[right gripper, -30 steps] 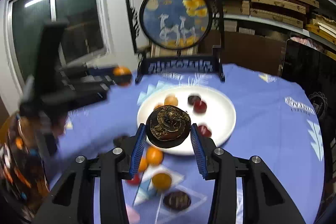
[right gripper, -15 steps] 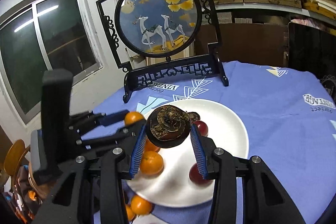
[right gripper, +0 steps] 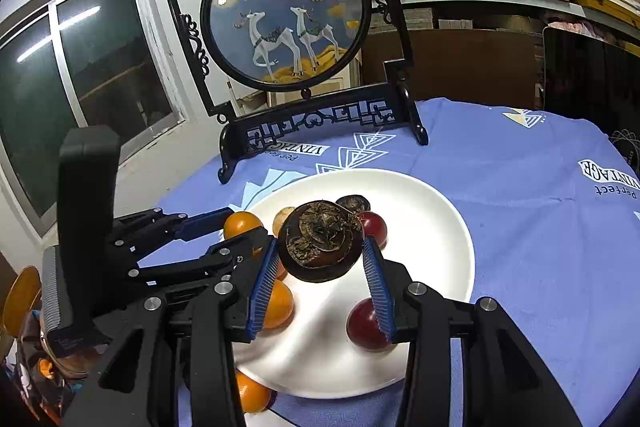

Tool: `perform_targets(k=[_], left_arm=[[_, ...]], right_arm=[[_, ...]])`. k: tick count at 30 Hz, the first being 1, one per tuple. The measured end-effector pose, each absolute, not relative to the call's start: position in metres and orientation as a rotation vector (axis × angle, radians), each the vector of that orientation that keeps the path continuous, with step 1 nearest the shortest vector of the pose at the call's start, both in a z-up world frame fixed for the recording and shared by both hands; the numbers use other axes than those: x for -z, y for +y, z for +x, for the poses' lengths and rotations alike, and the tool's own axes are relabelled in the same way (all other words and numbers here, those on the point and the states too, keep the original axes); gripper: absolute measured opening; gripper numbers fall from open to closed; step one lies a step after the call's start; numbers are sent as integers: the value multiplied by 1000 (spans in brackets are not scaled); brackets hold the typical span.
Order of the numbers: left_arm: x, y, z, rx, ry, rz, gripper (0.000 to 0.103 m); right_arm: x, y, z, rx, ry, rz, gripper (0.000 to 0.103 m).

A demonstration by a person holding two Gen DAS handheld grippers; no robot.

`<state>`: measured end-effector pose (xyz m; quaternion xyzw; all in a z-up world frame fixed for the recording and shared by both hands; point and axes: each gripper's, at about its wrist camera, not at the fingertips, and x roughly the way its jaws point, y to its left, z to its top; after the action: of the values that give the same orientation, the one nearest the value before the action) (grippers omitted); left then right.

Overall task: Organize fruits
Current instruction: 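Place the orange fruit with the left tool while the right tool places the brown fruit on the plate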

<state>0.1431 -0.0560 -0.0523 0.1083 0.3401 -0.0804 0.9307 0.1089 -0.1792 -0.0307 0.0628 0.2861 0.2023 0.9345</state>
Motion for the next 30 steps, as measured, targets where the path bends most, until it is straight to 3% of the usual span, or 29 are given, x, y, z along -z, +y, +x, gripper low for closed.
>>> perform_targets(k=[7, 9, 11, 30], left_arm=[[57, -58, 145, 162, 707, 228, 38], [59, -58, 145, 155, 705, 232, 49], [58, -57, 145, 145, 694, 229, 64], [49, -52, 139, 141, 650, 221, 65]], right_arm=[[38, -179, 117, -383, 602, 142, 44], [41, -181, 118, -370, 590, 156, 62], [40, -188, 117, -343, 569, 176, 65], [34, -192, 110, -374, 557, 200, 72]])
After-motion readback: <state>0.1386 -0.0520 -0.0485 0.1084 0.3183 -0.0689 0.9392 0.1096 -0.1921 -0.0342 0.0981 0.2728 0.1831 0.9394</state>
